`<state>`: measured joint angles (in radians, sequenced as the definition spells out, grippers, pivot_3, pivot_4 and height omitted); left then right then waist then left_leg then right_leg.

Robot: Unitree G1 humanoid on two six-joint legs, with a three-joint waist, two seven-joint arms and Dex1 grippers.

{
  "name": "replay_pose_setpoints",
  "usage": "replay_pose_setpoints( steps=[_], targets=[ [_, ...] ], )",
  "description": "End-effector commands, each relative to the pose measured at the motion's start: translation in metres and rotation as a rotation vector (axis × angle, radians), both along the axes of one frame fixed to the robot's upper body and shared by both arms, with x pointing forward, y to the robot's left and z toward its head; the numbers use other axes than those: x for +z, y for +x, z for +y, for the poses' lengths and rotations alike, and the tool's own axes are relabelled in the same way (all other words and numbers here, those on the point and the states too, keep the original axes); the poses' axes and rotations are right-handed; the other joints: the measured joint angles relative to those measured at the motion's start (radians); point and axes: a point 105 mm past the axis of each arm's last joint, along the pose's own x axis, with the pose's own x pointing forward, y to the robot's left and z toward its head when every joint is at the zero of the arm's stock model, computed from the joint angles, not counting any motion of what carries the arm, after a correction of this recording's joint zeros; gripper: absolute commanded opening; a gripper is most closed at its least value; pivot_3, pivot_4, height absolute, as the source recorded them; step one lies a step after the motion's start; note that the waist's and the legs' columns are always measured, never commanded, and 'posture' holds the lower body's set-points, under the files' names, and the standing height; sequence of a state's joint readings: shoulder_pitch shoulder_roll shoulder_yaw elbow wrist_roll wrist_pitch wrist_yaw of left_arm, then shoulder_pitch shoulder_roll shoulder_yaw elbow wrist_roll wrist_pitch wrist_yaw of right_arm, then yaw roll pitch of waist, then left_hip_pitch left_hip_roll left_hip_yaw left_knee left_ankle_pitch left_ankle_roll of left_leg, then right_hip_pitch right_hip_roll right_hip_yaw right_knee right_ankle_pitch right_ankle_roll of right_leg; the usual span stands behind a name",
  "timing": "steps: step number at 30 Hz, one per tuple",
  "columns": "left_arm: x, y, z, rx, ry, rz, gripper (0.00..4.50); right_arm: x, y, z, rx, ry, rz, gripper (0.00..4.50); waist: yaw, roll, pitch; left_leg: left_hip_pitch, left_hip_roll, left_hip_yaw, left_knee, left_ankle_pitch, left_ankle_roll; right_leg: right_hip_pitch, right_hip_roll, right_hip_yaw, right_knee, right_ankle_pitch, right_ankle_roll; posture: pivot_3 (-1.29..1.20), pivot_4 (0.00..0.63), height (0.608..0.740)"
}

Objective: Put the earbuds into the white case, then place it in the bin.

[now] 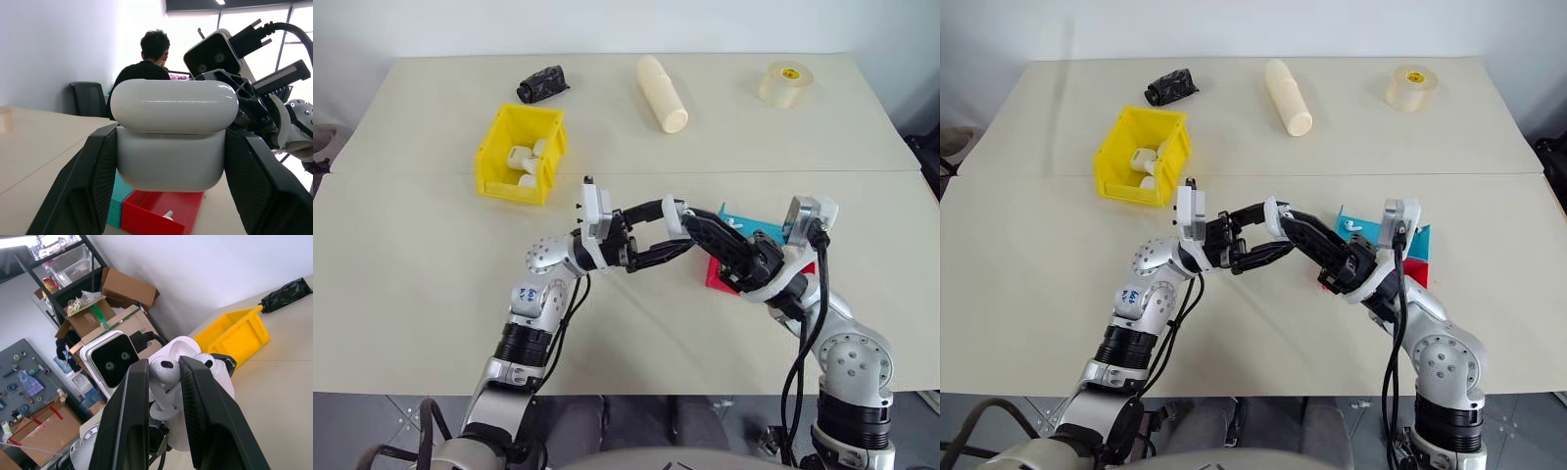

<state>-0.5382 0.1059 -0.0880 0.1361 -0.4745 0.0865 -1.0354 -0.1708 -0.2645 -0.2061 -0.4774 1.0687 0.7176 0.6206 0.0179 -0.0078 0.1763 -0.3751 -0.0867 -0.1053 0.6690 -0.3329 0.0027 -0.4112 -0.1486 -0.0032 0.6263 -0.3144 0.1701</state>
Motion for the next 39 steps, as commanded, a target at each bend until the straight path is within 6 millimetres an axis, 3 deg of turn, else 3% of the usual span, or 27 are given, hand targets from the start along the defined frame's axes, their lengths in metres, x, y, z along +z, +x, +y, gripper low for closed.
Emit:
replay_pose_setpoints(
  steps=[1,2,5,13,16,20,23,29,39],
  targets=[
    [0.028,-0.002,0.005,0.011,-0.092,-0.072,2.81,-0.01,-0.004,0.003,0.008,-0.032,0.033,0.73,0.0,0.0,0.0,0.0,0.0,0.0,0.0,0.0,0.0,0.0,0.0,0.0,0.0,0.0,0.0,0.0,0.15,0.74],
    [0.028,-0.002,0.005,0.01,-0.092,-0.073,2.81,-0.01,-0.005,0.002,0.01,-0.029,0.038,0.73,0.0,0.0,0.0,0.0,0.0,0.0,0.0,0.0,0.0,0.0,0.0,0.0,0.0,0.0,0.0,0.0,0.15,0.74],
    [0.029,-0.003,0.006,0.008,-0.093,-0.074,2.81,-0.01,-0.008,0.003,0.038,-0.024,0.039,1.49,0.0,0.0,0.0,0.0,0.0,0.0,0.0,0.0,0.0,0.0,0.0,0.0,0.0,0.0,0.0,0.0,0.15,0.74],
    [0.025,-0.003,0.011,0.02,-0.048,-0.078,2.81,-0.003,-0.007,-0.011,-0.005,-0.095,-0.038,4.15,0.003,0.0,0.0,0.0,0.0,0.0,0.0,0.0,0.0,0.0,0.0,0.0,-0.001,0.0,0.0,0.0,0.15,0.74],
    [0.016,0.001,0.023,0.068,0.036,-0.093,2.81,-0.003,-0.005,-0.029,-0.045,-0.159,-0.042,4.15,0.003,0.0,0.0,0.0,-0.002,0.0,0.0,0.0,0.0,0.0,0.0,0.0,-0.001,0.0,0.0,0.0,0.15,0.74],
    [-0.009,-0.001,0.045,0.093,0.278,-0.155,2.81,-0.014,-0.005,-0.054,-0.097,-0.351,-0.072,3.12,0.002,0.0,0.0,0.0,-0.003,0.0,-0.001,0.0,0.0,0.0,0.0,0.0,-0.001,0.0,0.0,0.0,0.15,0.74],
    [-0.029,-0.004,0.055,0.071,0.493,-0.21,2.81,-0.026,-0.008,-0.059,-0.061,-0.549,-0.134,2.09,0.005,0.0,0.0,0.001,-0.004,0.001,-0.001,0.0,0.0,0.0,0.0,0.0,-0.002,0.0,0.0,0.0,0.15,0.74],
    [-0.035,-0.001,0.05,0.049,0.647,-0.23,2.81,-0.019,-0.015,-0.03,0.102,-0.644,-0.258,0.04,0.005,-0.001,0.0,0.001,-0.002,0.001,-0.001,0.0,0.0,0.001,0.0,0.0,-0.005,0.0,0.0,0.0,0.15,0.74],
    [-0.043,-0.009,0.02,-0.042,0.724,-0.244,2.81,-0.006,-0.003,0.034,0.194,-0.631,-0.324,0.04,0.003,-0.001,0.0,0.001,0.0,0.0,-0.001,0.0,0.0,0.001,0.0,0.0,-0.004,0.0,0.0,0.0,0.15,0.74]
  ],
)
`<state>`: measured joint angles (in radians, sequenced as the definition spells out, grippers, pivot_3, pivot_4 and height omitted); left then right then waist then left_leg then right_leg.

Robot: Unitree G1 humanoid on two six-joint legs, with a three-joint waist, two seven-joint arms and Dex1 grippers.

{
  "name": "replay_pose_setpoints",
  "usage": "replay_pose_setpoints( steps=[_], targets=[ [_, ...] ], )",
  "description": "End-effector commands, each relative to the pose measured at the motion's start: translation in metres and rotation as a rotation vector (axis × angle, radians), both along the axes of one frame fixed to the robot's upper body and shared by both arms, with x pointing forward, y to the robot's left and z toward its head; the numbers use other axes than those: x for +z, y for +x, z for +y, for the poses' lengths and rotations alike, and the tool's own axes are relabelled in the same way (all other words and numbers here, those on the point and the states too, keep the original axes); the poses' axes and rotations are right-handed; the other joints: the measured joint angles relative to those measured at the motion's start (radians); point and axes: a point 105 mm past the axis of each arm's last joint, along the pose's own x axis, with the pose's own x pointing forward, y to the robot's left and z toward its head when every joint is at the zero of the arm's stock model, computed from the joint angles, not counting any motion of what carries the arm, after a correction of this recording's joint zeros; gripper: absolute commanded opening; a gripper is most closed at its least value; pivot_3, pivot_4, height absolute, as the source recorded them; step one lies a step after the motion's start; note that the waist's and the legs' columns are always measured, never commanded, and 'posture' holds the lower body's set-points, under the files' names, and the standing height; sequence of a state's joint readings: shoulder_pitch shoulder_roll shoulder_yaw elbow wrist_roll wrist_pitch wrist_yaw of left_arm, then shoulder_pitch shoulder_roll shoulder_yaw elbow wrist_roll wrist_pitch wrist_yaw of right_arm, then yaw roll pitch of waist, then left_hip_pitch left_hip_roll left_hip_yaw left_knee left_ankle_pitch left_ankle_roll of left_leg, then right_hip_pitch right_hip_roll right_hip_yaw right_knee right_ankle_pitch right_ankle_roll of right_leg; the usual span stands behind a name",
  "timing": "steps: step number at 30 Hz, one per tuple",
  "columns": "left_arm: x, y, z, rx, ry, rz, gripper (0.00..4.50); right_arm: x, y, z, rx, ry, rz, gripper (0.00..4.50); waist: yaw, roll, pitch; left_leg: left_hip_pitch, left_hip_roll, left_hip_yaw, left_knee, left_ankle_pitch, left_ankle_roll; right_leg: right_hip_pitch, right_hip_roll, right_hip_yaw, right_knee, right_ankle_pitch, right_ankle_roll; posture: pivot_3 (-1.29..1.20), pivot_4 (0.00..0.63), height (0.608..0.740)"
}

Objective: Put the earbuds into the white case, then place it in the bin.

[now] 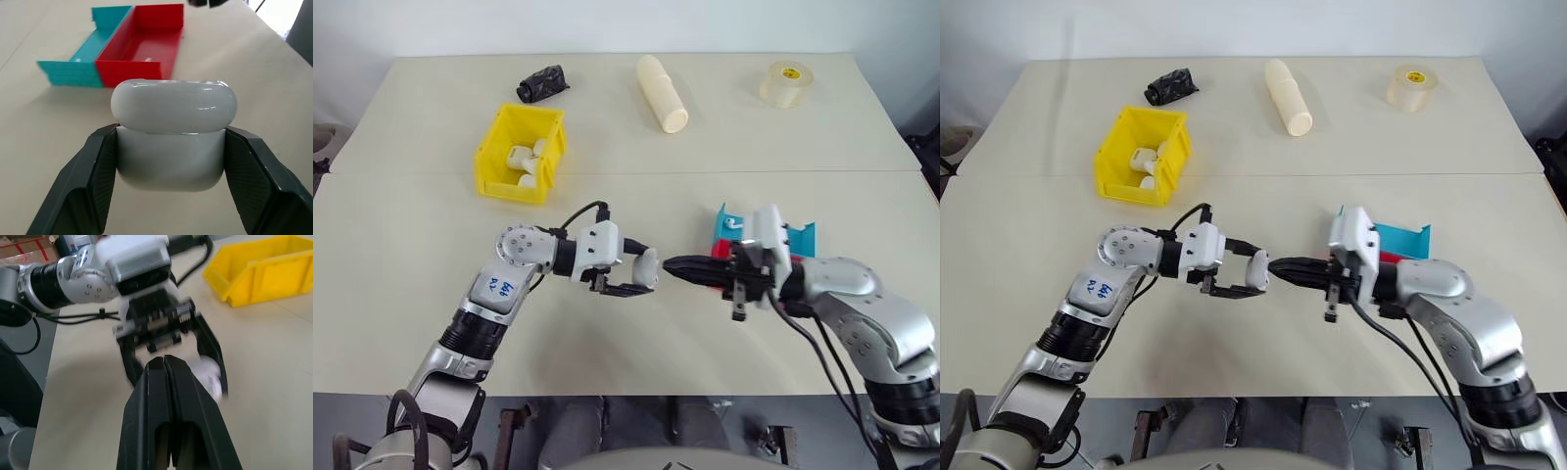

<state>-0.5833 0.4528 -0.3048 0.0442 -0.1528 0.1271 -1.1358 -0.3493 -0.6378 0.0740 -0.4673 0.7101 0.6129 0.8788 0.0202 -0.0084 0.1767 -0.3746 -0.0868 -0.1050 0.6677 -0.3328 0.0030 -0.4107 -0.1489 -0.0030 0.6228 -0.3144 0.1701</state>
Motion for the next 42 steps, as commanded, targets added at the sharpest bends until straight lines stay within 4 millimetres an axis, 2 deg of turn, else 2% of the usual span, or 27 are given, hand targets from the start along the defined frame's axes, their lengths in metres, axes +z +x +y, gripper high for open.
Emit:
replay_pose_setpoints(
  steps=[1,6,9,15,21,24,25,26,29,32,35,36,40,42],
  targets=[
    [0.007,-0.005,-0.008,-0.04,0.011,-0.047,2.81,0.007,0.002,0.015,0.016,-0.014,-0.03,0.04,0.0,0.0,0.0,0.0,0.0,0.0,0.0,0.0,0.0,0.0,0.0,0.0,0.0,0.0,0.0,0.0,0.15,0.74],
    [0.011,-0.003,-0.011,-0.026,-0.012,-0.059,2.81,-0.005,0.007,0.018,0.016,-0.062,-0.012,0.04,0.003,0.0,0.0,0.0,0.0,-0.001,0.0,0.0,0.0,0.0,0.0,0.0,0.001,0.0,0.0,0.0,0.15,0.74],
    [0.017,-0.003,-0.004,0.004,-0.051,-0.051,2.81,-0.023,0.005,-0.001,0.006,-0.125,0.017,0.04,0.005,0.0,0.0,-0.001,-0.002,-0.002,0.0,0.0,0.0,0.0,-0.001,0.0,0.002,0.0,0.0,0.0,0.15,0.74],
    [0.031,-0.008,0.005,0.019,-0.181,-0.036,2.81,-0.036,0.009,-0.036,-0.071,-0.132,0.042,0.04,0.001,0.0,0.0,-0.001,-0.003,-0.001,0.0,0.0,0.0,0.0,0.0,-0.001,0.001,0.0,0.0,0.0,0.15,0.74],
    [0.041,-0.009,0.036,0.141,-0.379,0.015,2.81,-0.026,0.005,-0.06,-0.145,-0.008,-0.017,0.04,-0.002,0.0,0.0,-0.001,0.001,0.0,0.0,0.0,0.0,0.0,0.0,-0.001,0.001,0.0,0.0,0.0,0.15,0.74],
    [0.046,-0.02,0.057,0.193,-0.519,0.024,2.81,-0.017,0.005,-0.064,-0.187,0.022,-0.095,0.57,-0.002,0.0,0.0,0.0,0.002,0.0,0.0,0.0,0.0,0.0,0.001,-0.001,0.001,0.0,0.0,0.0,0.15,0.74],
    [0.057,-0.031,0.063,0.163,-0.64,0.013,2.81,-0.014,0.006,-0.065,-0.203,0.041,-0.115,0.86,-0.002,0.0,0.0,0.0,0.002,0.0,0.0,0.0,0.0,0.0,0.001,-0.001,0.001,0.0,0.0,0.0,0.15,0.74],
    [0.059,-0.036,0.071,0.191,-0.702,0.037,2.81,-0.013,0.007,-0.066,-0.22,0.048,-0.127,1.2,-0.003,0.0,0.0,0.0,0.002,0.0,0.0,0.0,0.0,0.0,0.001,0.0,0.001,0.0,0.0,0.0,0.15,0.74],
    [0.038,-0.027,0.109,0.451,-0.678,0.017,2.81,-0.007,0.014,-0.073,-0.315,0.046,-0.227,2.22,0.001,0.0,0.0,0.001,0.002,0.0,0.0,0.0,0.0,0.001,0.0,0.0,-0.001,0.0,0.0,0.0,0.15,0.74],
    [0.037,-0.012,0.143,0.715,-0.751,0.022,2.81,-0.005,0.008,-0.068,-0.314,0.085,-0.295,3.22,0.005,0.0,0.0,0.002,0.002,0.0,0.0,0.0,-0.001,0.001,0.001,0.0,-0.001,0.0,0.0,0.0,0.15,0.74],
    [0.037,-0.003,0.157,0.85,-0.817,0.054,2.81,-0.007,0.004,-0.065,-0.289,0.103,-0.284,4.25,0.007,0.0,0.0,0.002,0.001,-0.001,0.001,0.0,0.0,0.002,0.0,0.0,-0.001,0.0,0.0,0.0,0.15,0.74],
    [0.036,0.001,0.161,0.897,-0.834,0.061,2.81,-0.007,0.002,-0.063,-0.268,0.111,-0.281,4.47,0.007,0.0,0.0,0.002,0.0,-0.001,0.001,0.0,0.0,0.002,-0.001,0.001,-0.001,0.0,0.0,0.0,0.15,0.74],
    [0.028,0.016,0.166,1.016,-0.813,0.104,2.81,-0.008,-0.002,-0.059,-0.239,0.135,-0.287,4.47,0.003,0.0,0.0,0.002,0.0,-0.001,-0.001,0.0,0.0,0.002,0.0,0.001,0.0,0.0,0.0,0.0,0.15,0.74],
    [0.039,0.033,0.171,1.066,-0.87,0.113,2.81,-0.012,-0.001,-0.059,-0.244,0.125,-0.277,4.47,0.006,0.0,0.0,0.002,0.0,-0.001,-0.001,0.0,0.0,0.002,0.0,0.001,0.0,0.0,0.0,0.0,0.15,0.74]
  ],
)
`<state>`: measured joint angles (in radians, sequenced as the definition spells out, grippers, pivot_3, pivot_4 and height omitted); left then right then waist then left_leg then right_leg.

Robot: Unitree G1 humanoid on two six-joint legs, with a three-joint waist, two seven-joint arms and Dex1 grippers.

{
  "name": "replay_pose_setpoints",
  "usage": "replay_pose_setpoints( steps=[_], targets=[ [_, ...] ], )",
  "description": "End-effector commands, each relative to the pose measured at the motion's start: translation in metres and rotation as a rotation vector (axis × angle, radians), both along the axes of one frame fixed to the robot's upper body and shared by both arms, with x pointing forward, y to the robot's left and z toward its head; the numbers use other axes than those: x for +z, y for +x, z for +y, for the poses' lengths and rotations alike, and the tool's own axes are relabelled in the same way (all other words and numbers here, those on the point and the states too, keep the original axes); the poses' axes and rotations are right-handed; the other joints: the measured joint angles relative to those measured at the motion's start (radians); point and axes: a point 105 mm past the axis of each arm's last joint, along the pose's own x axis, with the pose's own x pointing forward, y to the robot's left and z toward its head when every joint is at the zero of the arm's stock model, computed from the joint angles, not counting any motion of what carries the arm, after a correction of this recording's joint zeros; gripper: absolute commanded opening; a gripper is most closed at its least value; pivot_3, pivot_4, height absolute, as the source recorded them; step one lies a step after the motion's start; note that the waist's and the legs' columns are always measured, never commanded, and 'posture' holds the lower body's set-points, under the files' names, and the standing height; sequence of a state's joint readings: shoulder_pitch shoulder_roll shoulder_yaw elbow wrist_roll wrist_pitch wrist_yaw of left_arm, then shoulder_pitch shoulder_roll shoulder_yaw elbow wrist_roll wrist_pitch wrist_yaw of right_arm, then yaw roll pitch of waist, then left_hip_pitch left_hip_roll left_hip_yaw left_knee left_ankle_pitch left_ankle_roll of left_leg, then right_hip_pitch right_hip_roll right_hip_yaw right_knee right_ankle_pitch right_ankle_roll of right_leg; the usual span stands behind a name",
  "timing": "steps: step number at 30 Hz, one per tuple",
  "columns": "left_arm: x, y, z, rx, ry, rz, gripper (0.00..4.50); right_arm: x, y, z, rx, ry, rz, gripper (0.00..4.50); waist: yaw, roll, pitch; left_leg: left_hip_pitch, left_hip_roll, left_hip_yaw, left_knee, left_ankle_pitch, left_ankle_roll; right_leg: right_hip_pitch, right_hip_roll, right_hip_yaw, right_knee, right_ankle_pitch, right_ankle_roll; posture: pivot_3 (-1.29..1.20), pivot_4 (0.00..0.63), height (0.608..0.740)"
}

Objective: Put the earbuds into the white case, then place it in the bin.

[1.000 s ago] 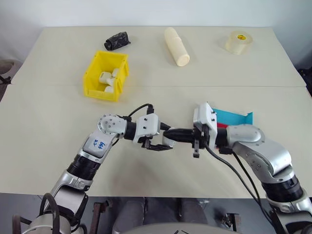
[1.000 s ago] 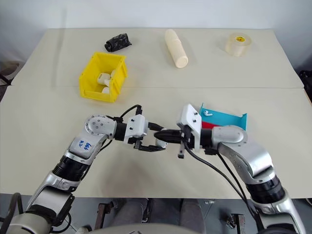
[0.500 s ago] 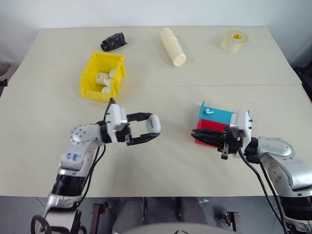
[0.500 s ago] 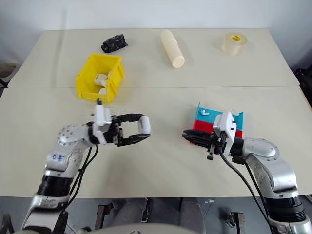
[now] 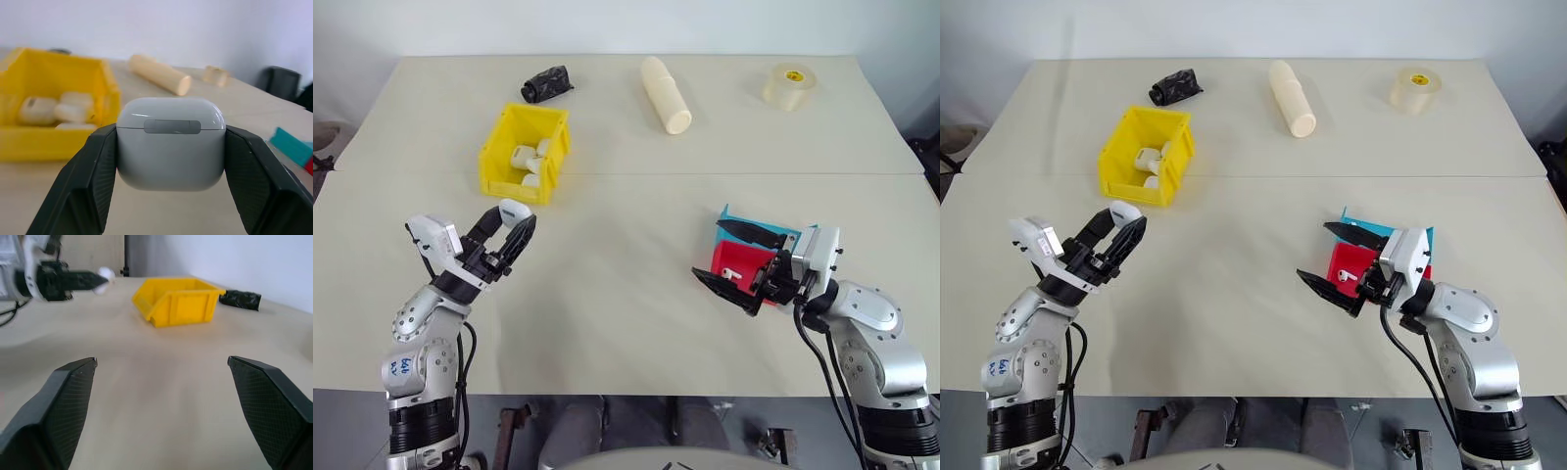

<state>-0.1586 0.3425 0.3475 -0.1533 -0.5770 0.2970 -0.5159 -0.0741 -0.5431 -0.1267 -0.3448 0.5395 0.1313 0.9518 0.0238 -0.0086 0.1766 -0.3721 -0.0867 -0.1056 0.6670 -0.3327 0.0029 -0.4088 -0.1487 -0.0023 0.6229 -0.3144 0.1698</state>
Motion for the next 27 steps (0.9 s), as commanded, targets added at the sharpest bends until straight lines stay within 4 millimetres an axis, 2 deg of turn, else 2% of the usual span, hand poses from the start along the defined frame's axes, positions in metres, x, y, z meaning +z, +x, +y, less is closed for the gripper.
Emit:
replay_pose_setpoints(
  steps=[1,5,8,11,14,15,16,18,22,25,27],
  targets=[
    [0.023,0.025,0.007,0.08,-0.03,-0.012,2.81,0.004,-0.004,0.003,0.019,0.006,-0.025,4.47,0.003,0.0,0.0,0.0,0.0,0.0,0.001,0.0,0.0,0.0,0.0,-0.001,0.0,0.0,0.0,0.0,0.15,0.74],
    [0.044,0.065,0.013,0.146,0.05,-0.013,2.81,0.002,-0.002,0.003,0.002,0.006,-0.021,4.47,0.001,-0.001,0.0,0.0,-0.003,0.0,0.001,0.0,-0.001,0.0,0.0,-0.001,0.001,0.0,0.0,0.0,0.15,0.74],
    [0.054,0.086,0.02,0.197,0.096,-0.013,2.81,0.002,-0.002,0.004,0.002,0.004,-0.02,4.47,-0.007,0.0,0.0,0.0,-0.004,0.0,-0.001,0.0,0.0,-0.001,0.0,-0.001,0.003,0.0,0.0,0.0,0.15,0.74],
    [0.058,0.109,0.029,0.245,0.117,0.033,2.81,0.003,-0.002,0.006,-0.006,0.005,-0.03,4.47,-0.011,-0.001,0.0,0.0,-0.004,0.001,-0.002,0.0,0.0,-0.001,0.0,-0.001,0.003,0.0,0.0,0.0,0.15,0.74],
    [0.053,0.122,0.027,0.218,0.162,0.077,2.81,0.007,-0.001,0.006,-0.021,0.012,-0.044,4.47,-0.012,-0.001,0.0,0.0,-0.004,0.001,-0.001,0.0,0.0,-0.001,0.0,-0.002,0.003,0.0,0.0,0.0,0.15,0.74],
    [0.052,0.124,0.029,0.226,0.175,0.087,3.53,0.007,-0.001,0.006,-0.023,0.014,-0.045,4.5,-0.015,-0.001,0.0,0.0,-0.004,0.001,-0.002,0.0,0.0,-0.001,0.0,-0.003,0.003,0.0,0.0,0.0,0.15,0.74],
    [0.052,0.126,0.031,0.228,0.183,0.092,3.78,0.007,-0.001,0.006,-0.024,0.015,-0.045,4.5,-0.017,-0.001,0.0,0.0,-0.004,0.001,-0.002,0.0,0.0,-0.001,0.0,-0.003,0.003,0.0,0.0,0.0,0.15,0.74],
    [0.055,0.126,0.031,0.218,0.183,0.078,4.4,0.007,-0.001,0.006,-0.027,0.016,-0.046,4.5,-0.021,-0.001,0.0,0.0,-0.004,0.001,-0.002,0.0,0.0,-0.001,0.0,-0.003,0.003,0.0,0.0,0.0,0.15,0.74],
    [0.053,0.11,0.021,0.092,0.241,0.039,4.45,0.004,-0.002,0.007,-0.03,0.01,-0.039,4.5,-0.029,-0.001,0.0,0.0,-0.004,0.0,-0.002,0.0,0.0,-0.002,0.0,-0.004,0.004,0.0,0.0,0.0,0.15,0.74],
    [0.055,0.083,0.019,-0.007,0.308,-0.026,4.45,0.001,-0.003,0.009,-0.004,0.003,-0.017,4.5,-0.034,-0.001,0.0,0.0,-0.002,0.001,-0.002,0.0,-0.001,-0.003,0.0,-0.003,0.004,0.0,0.0,0.0,0.15,0.74],
    [0.05,0.054,0.021,-0.1,0.398,-0.031,4.45,-0.004,-0.004,0.006,0.024,-0.014,0.016,4.5,-0.045,-0.001,0.0,0.0,0.0,0.001,-0.002,0.0,-0.001,-0.003,0.0,-0.003,0.004,0.0,0.0,0.0,0.15,0.74]
  ],
)
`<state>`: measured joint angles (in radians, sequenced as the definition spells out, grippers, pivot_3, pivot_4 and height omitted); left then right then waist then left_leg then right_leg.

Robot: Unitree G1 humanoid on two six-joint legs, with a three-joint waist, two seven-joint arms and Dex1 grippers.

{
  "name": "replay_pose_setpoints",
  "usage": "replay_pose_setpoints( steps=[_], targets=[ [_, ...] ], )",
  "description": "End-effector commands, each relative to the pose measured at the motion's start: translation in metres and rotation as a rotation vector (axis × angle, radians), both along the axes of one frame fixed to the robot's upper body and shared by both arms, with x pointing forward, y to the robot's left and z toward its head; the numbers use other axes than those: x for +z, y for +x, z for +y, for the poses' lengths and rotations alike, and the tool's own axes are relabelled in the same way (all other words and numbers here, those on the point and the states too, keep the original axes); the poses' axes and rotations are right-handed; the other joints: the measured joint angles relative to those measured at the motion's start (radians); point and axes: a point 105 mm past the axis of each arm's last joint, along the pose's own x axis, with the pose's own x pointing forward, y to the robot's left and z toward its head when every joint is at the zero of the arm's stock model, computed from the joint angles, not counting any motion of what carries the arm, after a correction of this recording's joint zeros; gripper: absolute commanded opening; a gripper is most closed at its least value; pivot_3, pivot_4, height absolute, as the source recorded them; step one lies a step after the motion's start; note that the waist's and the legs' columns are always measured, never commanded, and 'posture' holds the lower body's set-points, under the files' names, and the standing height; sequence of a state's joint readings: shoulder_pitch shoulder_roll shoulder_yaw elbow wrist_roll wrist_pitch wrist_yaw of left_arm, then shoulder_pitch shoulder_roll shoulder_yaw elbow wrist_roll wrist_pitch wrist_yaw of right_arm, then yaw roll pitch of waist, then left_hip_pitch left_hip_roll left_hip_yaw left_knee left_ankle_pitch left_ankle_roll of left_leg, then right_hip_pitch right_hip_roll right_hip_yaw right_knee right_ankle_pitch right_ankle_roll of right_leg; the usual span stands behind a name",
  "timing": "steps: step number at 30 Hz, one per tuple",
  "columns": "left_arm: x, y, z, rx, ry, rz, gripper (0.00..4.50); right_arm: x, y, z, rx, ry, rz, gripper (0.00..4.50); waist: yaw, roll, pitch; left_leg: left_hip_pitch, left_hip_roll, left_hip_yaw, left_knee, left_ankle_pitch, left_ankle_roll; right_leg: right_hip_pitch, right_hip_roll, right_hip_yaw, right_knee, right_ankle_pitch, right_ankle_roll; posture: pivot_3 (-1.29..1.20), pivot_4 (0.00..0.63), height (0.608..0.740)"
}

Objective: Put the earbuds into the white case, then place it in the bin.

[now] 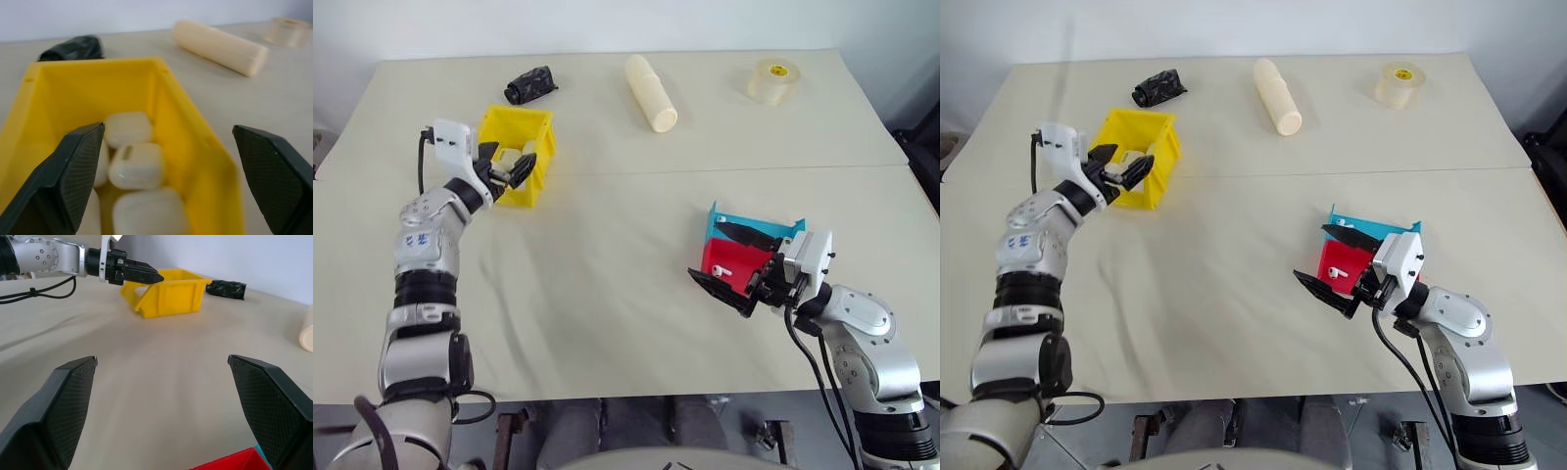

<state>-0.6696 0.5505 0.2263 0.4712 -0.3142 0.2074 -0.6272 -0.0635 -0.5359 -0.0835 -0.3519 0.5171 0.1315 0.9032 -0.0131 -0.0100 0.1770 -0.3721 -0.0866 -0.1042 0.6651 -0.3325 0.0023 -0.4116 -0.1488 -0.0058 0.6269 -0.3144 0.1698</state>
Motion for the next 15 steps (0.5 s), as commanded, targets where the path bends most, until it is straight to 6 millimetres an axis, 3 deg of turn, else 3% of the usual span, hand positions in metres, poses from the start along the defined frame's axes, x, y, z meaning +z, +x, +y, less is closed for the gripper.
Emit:
replay_pose_setpoints(
  steps=[1,5,8,10,15],
  targets=[
    [0.018,-0.048,0.0,-0.177,0.133,-0.066,4.45,0.0,-0.006,-0.003,0.054,-0.021,0.01,4.5,-0.011,0.0,0.0,0.0,0.002,0.0,0.0,0.0,0.0,0.0,0.0,0.0,0.0,0.0,0.0,0.0,0.15,0.74],
    [0.022,-0.099,0.004,-0.312,0.152,-0.08,4.45,-0.011,-0.005,-0.011,0.084,-0.07,0.045,4.5,-0.01,0.0,0.0,0.0,0.003,0.0,0.0,0.0,0.0,0.001,0.0,0.001,0.0,0.0,-0.001,0.0,0.15,0.74],
    [-0.002,-0.136,0.021,-0.297,0.238,0.005,4.45,-0.022,-0.002,-0.028,0.088,-0.099,0.089,4.5,-0.006,0.001,0.0,0.001,0.004,0.0,0.0,0.0,0.0,0.003,0.0,0.001,-0.002,0.0,-0.001,0.0,0.15,0.74],
    [-0.013,-0.144,0.018,-0.294,0.246,0.028,4.45,-0.024,0.0,-0.036,0.092,-0.123,0.084,4.5,-0.002,0.003,0.0,0.003,0.004,0.001,-0.001,0.0,0.0,0.003,0.0,0.002,-0.005,0.0,-0.002,0.0,0.15,0.74],
    [-0.023,-0.14,0.001,-0.275,0.274,-0.045,4.45,-0.015,0.006,-0.049,0.066,-0.144,0.056,4.5,0.029,0.003,0.0,0.002,0.004,0.001,0.001,0.0,0.0,0.004,0.0,0.001,-0.005,0.0,-0.002,0.0,0.15,0.74]
  ],
)
